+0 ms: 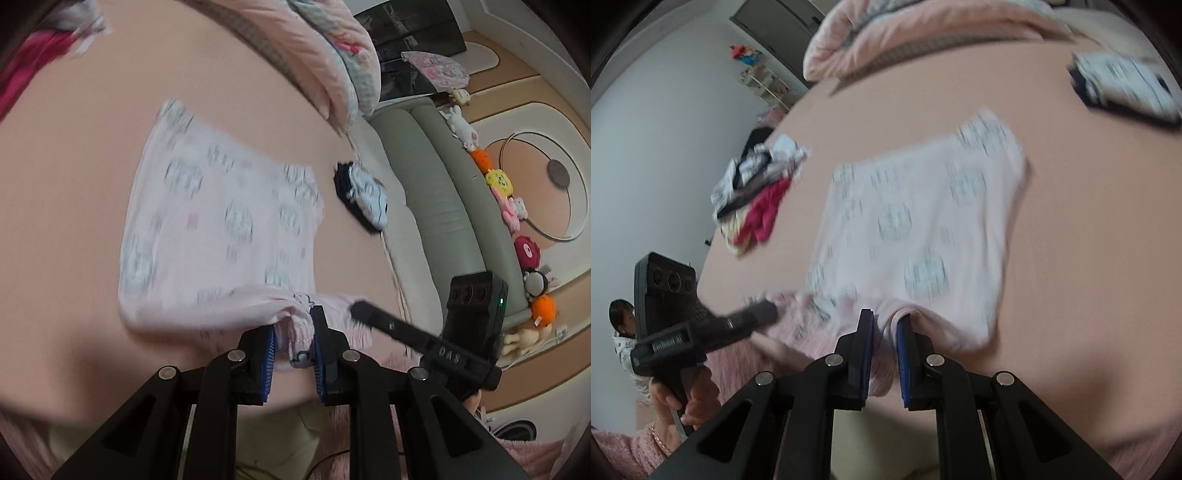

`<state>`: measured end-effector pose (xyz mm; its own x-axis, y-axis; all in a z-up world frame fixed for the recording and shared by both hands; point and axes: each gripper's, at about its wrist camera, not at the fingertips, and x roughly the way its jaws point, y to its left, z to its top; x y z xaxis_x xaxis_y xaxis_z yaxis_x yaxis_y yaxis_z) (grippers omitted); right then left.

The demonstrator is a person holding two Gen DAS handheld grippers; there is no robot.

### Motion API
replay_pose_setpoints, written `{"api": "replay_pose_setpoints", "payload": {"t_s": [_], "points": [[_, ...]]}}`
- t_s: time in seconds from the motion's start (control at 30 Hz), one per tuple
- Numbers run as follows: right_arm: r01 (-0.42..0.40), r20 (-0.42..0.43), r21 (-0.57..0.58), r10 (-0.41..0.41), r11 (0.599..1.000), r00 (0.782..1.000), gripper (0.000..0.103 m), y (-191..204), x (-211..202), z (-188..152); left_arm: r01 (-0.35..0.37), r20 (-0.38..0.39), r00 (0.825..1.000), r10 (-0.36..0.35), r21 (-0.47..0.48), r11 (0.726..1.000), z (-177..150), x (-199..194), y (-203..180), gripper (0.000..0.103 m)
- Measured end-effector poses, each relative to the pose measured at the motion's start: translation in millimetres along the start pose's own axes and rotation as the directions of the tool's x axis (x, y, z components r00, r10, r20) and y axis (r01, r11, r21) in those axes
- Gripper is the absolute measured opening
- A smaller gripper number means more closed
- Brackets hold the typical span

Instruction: Fold clothes

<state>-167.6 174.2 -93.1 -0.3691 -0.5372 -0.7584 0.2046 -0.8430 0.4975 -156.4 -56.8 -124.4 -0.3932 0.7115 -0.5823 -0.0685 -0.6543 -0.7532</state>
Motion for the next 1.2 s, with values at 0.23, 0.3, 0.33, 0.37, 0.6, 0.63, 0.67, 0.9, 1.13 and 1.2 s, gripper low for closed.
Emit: {"api": "replay_pose_setpoints", "payload": {"t_s": [0.23,0.3,0.33,0.37,0.6,0.63,0.67,0.9,1.13,1.2], "points": [[0.115,0.007,-0.005,-0.115,0.993,0.993,0.012,-21.3,77.7,96.6,-0.083,-0.037,0.996,0.081,-0.047,0.995,96.9,73.7,56.0,0.02],[0.143,-0.068,0.008,-0.142,0.99,0.987,0.014,-32.3,105.6,109.2,-0.095,-0.039,0.995,0.093,-0.061,0.994,106.7,77.9,69.8,0.029],[0.132,-0.084,0.017,-0.13,0.991,0.988,0.015,-35.4,108.2,111.4,-0.085,-0.019,0.996,0.084,-0.046,0.995,108.8,75.1,71.4,0.031],[0.118,-0.096,0.026,-0.115,0.993,0.989,0.016,-38.2,109.0,113.3,-0.09,0.014,0.996,0.09,-0.018,0.996,108.4,68.9,68.9,0.035],[0.031,0.039,0.073,-0.034,0.997,0.999,0.049,-42.5,60.4,118.0,-0.269,0.171,0.957,0.235,0.214,0.939,104.5,43.6,48.7,0.051],[0.077,0.062,0.037,-0.079,0.996,0.995,0.049,-38.1,56.6,117.2,-0.281,0.15,0.956,0.251,0.235,0.931,105.1,47.1,50.8,0.051],[0.126,0.063,-0.011,-0.125,0.992,0.99,0.049,-33.2,58.3,114.9,-0.314,0.137,0.948,0.288,0.251,0.915,104.4,52.5,51.6,0.051],[0.389,0.024,-0.316,-0.403,0.865,0.915,0.049,-2.9,103.5,83.4,-0.38,0.101,0.924,0.368,0.317,0.869,102.6,82.7,55.5,0.051],[0.375,-0.014,-0.245,-0.39,0.894,0.921,0.049,-21.3,115.9,80.6,-0.328,0.101,0.944,0.313,0.343,0.88,101.3,82.2,48.7,0.051],[0.373,-0.026,-0.235,-0.39,0.898,0.921,0.05,-26.0,119.5,81.8,-0.34,0.077,0.939,0.335,0.345,0.875,101.9,89.1,51.7,0.051]]}}
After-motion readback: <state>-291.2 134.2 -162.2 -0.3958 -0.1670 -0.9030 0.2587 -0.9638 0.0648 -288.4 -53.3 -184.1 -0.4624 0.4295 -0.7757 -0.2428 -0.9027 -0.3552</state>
